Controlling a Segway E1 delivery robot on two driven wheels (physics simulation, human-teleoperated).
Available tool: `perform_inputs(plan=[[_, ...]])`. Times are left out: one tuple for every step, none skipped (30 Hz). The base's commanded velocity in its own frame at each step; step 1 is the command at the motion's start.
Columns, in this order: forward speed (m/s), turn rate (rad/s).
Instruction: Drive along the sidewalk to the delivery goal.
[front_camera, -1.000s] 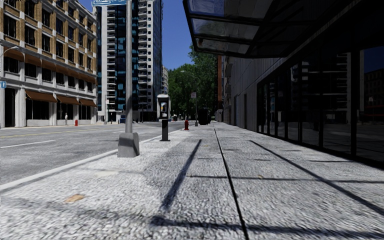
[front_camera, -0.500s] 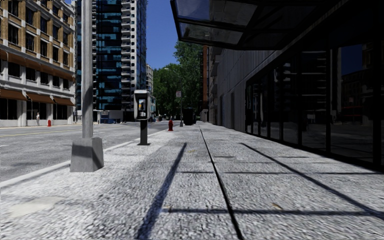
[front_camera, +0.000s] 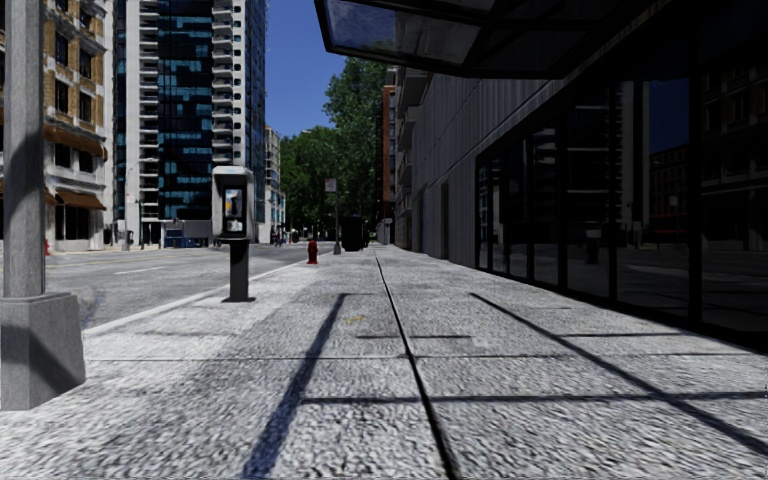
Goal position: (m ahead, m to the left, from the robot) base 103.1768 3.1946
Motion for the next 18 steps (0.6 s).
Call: perform_inputs(plan=[[2.00, 0.00], [2.00, 0.00], [2.00, 0.00], [2.00, 0.00], [2.00, 0.00], [2.00, 0.00], [2.00, 0.00], [2.00, 0.00], [2.00, 0.00], [2.00, 0.00], [2.00, 0.00], [2.00, 0.00], [2.00, 0.00], [2.00, 0.00], [2.00, 0.00], [2.00, 0.00], [2.00, 0.00], [2.00, 0.00]])
